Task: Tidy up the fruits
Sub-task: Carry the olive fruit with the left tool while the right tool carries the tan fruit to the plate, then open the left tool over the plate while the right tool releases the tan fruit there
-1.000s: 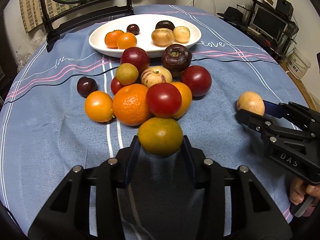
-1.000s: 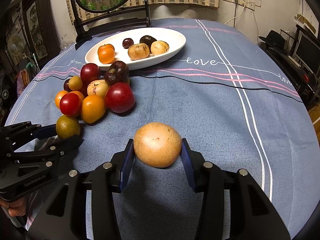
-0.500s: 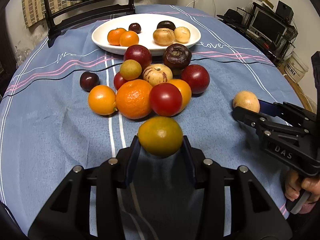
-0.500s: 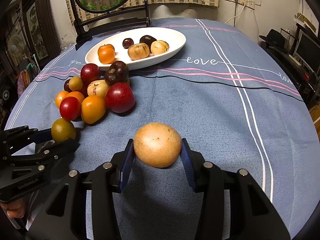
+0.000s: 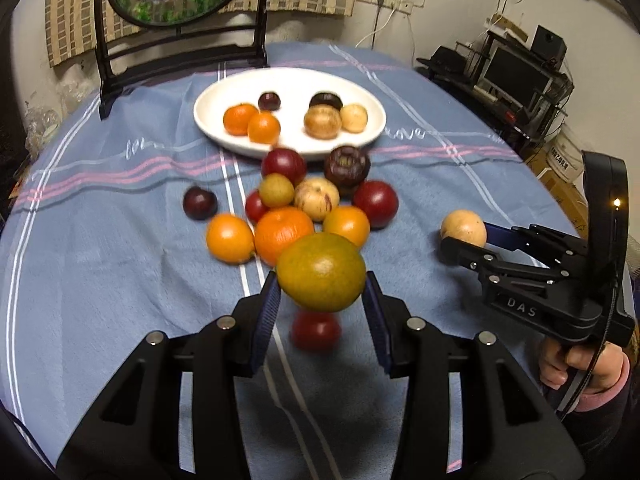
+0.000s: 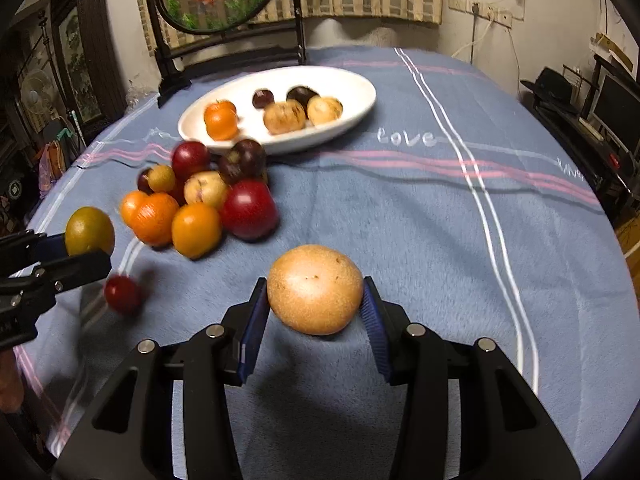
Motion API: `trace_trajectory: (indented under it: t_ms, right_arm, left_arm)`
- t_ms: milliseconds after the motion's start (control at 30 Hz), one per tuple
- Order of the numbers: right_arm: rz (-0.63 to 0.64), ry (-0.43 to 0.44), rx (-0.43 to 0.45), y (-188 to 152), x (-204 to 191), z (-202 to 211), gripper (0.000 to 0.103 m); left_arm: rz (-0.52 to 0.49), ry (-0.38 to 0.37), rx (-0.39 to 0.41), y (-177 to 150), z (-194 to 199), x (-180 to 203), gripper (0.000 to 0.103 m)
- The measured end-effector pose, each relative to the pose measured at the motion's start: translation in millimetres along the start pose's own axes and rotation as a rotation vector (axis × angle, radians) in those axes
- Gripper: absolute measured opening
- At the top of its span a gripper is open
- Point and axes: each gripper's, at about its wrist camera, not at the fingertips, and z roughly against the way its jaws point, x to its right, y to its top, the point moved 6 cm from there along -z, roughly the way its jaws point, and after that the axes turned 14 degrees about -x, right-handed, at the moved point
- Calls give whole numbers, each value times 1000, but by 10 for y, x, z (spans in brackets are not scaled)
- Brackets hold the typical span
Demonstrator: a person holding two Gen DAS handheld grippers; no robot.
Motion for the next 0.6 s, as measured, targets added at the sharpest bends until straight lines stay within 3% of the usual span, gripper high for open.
trace_trajectory:
  t_ms: [300,600]
  right_arm:
    - [83,-13,136,568,-119,449,46]
    - [90,-2,191,1251,-189,378,46]
  left_arm:
    - [-7,6,62,492,219,-146,43]
    - [-25,60,120,1248,156,-296,43]
